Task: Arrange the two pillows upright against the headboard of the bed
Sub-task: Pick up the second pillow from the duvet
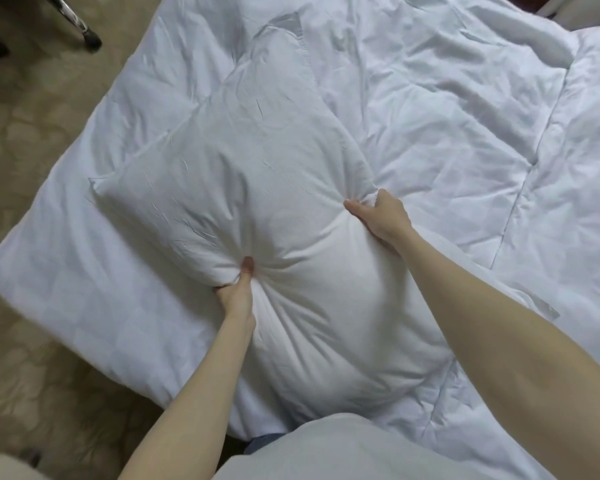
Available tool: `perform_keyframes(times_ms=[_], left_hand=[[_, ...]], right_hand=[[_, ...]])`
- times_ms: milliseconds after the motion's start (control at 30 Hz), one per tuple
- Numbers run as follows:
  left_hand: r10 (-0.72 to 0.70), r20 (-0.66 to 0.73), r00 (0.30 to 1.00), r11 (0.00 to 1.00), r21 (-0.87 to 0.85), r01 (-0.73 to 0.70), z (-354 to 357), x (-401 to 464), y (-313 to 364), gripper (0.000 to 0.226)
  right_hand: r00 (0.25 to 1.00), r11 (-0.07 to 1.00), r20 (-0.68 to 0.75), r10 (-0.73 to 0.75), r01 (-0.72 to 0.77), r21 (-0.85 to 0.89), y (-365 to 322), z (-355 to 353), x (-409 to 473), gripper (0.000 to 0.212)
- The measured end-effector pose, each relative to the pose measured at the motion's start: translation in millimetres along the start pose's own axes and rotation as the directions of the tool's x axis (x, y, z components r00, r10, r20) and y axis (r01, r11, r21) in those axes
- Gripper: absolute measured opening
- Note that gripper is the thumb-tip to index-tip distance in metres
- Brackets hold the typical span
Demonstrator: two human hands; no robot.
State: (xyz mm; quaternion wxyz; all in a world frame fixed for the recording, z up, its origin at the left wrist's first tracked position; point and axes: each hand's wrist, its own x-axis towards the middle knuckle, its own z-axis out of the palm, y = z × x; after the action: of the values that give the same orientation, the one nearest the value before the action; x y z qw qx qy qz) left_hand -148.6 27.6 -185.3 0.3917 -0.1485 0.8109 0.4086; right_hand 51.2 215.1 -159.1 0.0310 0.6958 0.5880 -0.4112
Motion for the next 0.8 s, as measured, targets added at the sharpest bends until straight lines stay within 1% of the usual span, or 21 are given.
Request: perform_keyframes(times_ms=[67,167,233,267,367,533,667,733,800], left_hand=[[0.033,0.028,0.999,0.998,-0.046,-0.031,0.3,-6.4,1.7,0.07],[0.04,0.081,0.996,0.997,-0.076,-0.034,-3.5,-11.2,3.1,0.051],[0.018,0.107,0.994,0.999,-0.036,-0.014,-10.7,-12.7,2.5,0.039],[0.008,0.123,0.992,1.0,-0.01,-0.007,-15.1,-13.6,1.9,0.037],[0.004,0.167,0.986,1.0,0.021,-0.008,-26.0,-19.6,-1.0,0.047],[0.032,0.242,0.97,0.997,0.057,-0.047,-39.8,-43.2,-15.0,0.051],[0.037,0.33,0.943,0.987,0.137,-0.087,-53.4,-60.5,-32.8,0.043],[0.038,0.377,0.926,0.977,0.18,-0.114,-57.3,-69.2,-39.1,0.052],[0.031,0.471,0.882,0.977,0.17,-0.125,-59.3,-79.1,-44.3,0.063]], right_hand=[[0.999,0.999,-0.025,-0.028,0.028,0.022,-0.8,-3.4,-6.3,0.054],[0.994,0.996,-0.071,-0.083,0.084,0.006,-2.9,-11.8,-17.8,0.05],[0.988,0.993,-0.102,-0.111,0.114,0.02,-0.6,-19.8,-28.8,0.046],[0.986,0.992,-0.119,-0.116,0.12,0.028,1.4,-24.0,-35.4,0.046],[0.983,0.991,-0.164,-0.088,0.103,0.084,11.7,-33.4,-58.3,0.045],[0.977,0.978,-0.212,-0.02,0.063,0.197,46.5,-40.3,-111.0,0.047],[0.961,0.967,-0.273,0.047,0.025,0.255,91.0,-38.5,-160.4,0.049],[0.944,0.955,-0.315,0.102,-0.005,0.296,115.0,-39.1,-184.7,0.055],[0.915,0.939,-0.369,0.161,-0.026,0.344,138.9,-39.7,-208.8,0.059]])
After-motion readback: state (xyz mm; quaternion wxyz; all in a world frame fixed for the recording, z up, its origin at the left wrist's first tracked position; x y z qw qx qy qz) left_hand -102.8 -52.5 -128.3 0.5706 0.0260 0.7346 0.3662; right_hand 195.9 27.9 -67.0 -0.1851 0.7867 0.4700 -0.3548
